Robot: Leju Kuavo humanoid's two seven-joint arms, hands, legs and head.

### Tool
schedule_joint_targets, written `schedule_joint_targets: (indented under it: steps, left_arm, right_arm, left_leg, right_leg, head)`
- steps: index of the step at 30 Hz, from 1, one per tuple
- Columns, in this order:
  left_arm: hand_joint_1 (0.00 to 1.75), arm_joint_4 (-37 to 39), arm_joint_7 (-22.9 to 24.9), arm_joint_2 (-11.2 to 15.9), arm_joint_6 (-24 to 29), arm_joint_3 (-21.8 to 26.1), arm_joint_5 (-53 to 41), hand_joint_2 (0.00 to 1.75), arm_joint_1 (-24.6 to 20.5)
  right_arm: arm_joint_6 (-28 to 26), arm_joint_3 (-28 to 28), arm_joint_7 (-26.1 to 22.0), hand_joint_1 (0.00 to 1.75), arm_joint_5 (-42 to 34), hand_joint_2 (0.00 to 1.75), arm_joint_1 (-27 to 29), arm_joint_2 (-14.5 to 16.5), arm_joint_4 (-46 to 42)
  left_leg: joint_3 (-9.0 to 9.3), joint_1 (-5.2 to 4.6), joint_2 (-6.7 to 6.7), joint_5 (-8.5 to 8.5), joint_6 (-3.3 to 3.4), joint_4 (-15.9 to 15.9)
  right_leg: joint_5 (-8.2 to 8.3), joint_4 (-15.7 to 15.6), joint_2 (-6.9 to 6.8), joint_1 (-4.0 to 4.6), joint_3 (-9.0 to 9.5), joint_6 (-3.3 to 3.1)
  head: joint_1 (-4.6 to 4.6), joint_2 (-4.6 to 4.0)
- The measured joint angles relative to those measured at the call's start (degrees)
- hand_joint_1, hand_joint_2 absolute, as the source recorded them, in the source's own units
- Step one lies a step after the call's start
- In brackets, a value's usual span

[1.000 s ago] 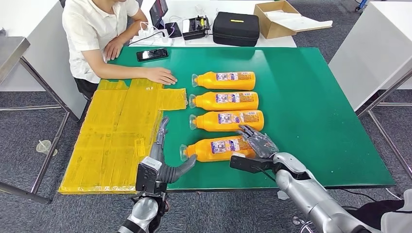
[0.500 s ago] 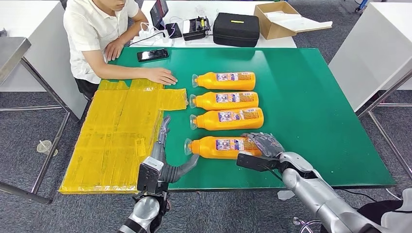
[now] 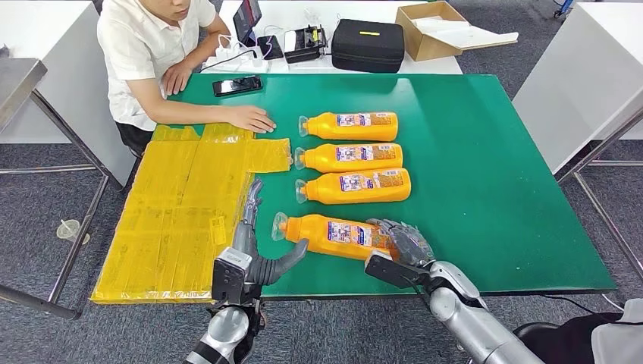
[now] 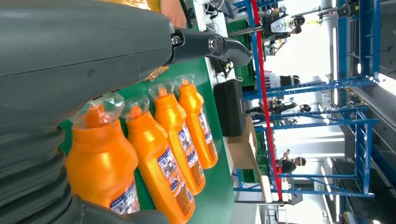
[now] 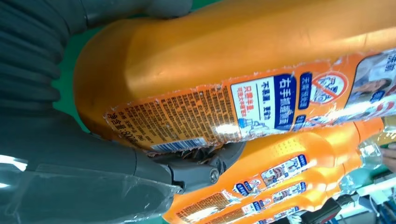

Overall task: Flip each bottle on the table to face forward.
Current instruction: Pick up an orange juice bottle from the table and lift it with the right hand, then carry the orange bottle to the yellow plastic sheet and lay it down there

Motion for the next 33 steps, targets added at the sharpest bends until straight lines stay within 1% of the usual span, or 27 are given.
schedule_joint_targets:
  steps: [4,6,10,12,13,16,19,23,28,33]
  left_arm:
    - [0.0,0.0,-0.1,0.0,0.0,0.0,0.3,1.75,0.0]
    - [0.0,-0.3,-0.6,-0.1,-0.3,0.1,1.8,1.75,0.2]
    - [0.0,-1.7,-1.5,-0.1,-2.6,0.4,8.3,0.0,0.9]
    - [0.0,-3.0,-2.2,0.1,-3.0,0.7,10.9,0.0,1.5]
    - [0.0,-4.2,-2.9,0.2,-2.3,0.9,11.4,0.0,2.2]
    - [0.0,-8.9,-4.8,0.7,1.4,1.8,9.5,0.0,4.5]
    - [0.0,-13.0,-5.0,1.1,2.5,2.3,8.5,0.0,6.4]
    - [0.0,-16.4,-5.0,1.4,1.1,3.1,11.0,0.0,8.3]
    - [0.0,-18.0,-5.0,1.5,0.5,3.7,12.0,0.0,9.3]
    - [0.0,-18.7,-5.0,1.5,0.4,4.3,12.0,0.0,9.8]
  right_arm:
    - [-0.1,-1.6,-0.2,1.75,-0.4,1.75,1.2,0.7,-1.0]
    - [-0.1,-2.4,-1.4,1.75,-1.8,1.75,2.0,1.2,-1.5]
    - [-0.1,-5.4,-4.9,1.75,-6.6,1.75,4.4,3.3,-3.6]
    - [-0.1,-7.1,-5.7,1.75,-8.4,1.75,5.6,4.5,-5.2]
    - [-0.1,-8.1,-5.9,1.75,-9.3,1.75,6.5,5.1,-6.3]
    - [-0.7,-11.7,-7.2,1.75,-11.6,1.75,9.4,7.5,-8.7]
    - [-3.1,-14.7,-8.9,1.75,-12.7,1.75,11.0,10.0,-10.2]
    - [-7.6,-17.3,-10.4,1.75,-12.3,1.75,12.6,13.1,-12.6]
    - [-8.6,-18.4,-10.7,1.75,-12.0,1.75,13.5,15.1,-14.3]
    - [-8.6,-19.0,-10.7,1.75,-12.0,1.75,13.9,15.9,-15.0]
  left_leg:
    - [-0.03,-0.02,-0.01,0.0,0.01,0.0]
    - [-0.06,-0.04,-0.02,0.01,0.01,0.0]
    - [-0.13,-0.04,-0.02,0.01,0.01,0.0]
    - [-0.15,-0.01,-0.03,0.01,0.01,0.0]
    - [-0.17,0.0,-0.04,0.0,0.0,0.0]
    - [-0.25,0.01,-0.04,-0.01,-0.01,0.0]
    - [-0.28,0.01,-0.04,-0.02,-0.01,0.0]
    - [-0.28,0.0,-0.04,-0.02,-0.02,0.0]
    - [-0.26,0.0,-0.04,-0.01,-0.02,0.0]
    - [-0.26,0.0,-0.03,-0.01,-0.01,0.0]
  right_leg:
    - [0.0,0.0,0.0,-0.02,0.01,0.01]
    - [0.0,0.0,-0.01,-0.04,0.01,0.01]
    - [0.01,0.0,-0.01,-0.03,-0.06,0.02]
    - [0.0,0.0,-0.02,-0.01,-0.09,0.01]
    - [-0.01,0.0,-0.02,0.0,-0.09,0.01]
    - [-0.03,0.0,-0.02,0.01,-0.17,0.0]
    - [-0.05,0.0,-0.03,0.0,-0.2,-0.01]
    - [-0.05,0.0,-0.02,-0.01,-0.22,-0.01]
    - [-0.04,0.0,-0.02,-0.01,-0.21,0.0]
    - [-0.04,0.0,-0.02,-0.01,-0.21,0.01]
  head:
    - [0.02,0.0]
    - [0.03,0.0]
    - [0.0,0.0]
    - [0.01,0.0]
    - [0.02,0.0]
    - [0.01,0.0]
    - [0.02,0.0]
    - [0.02,0.0]
    - [0.02,0.0]
    - [0.02,0.0]
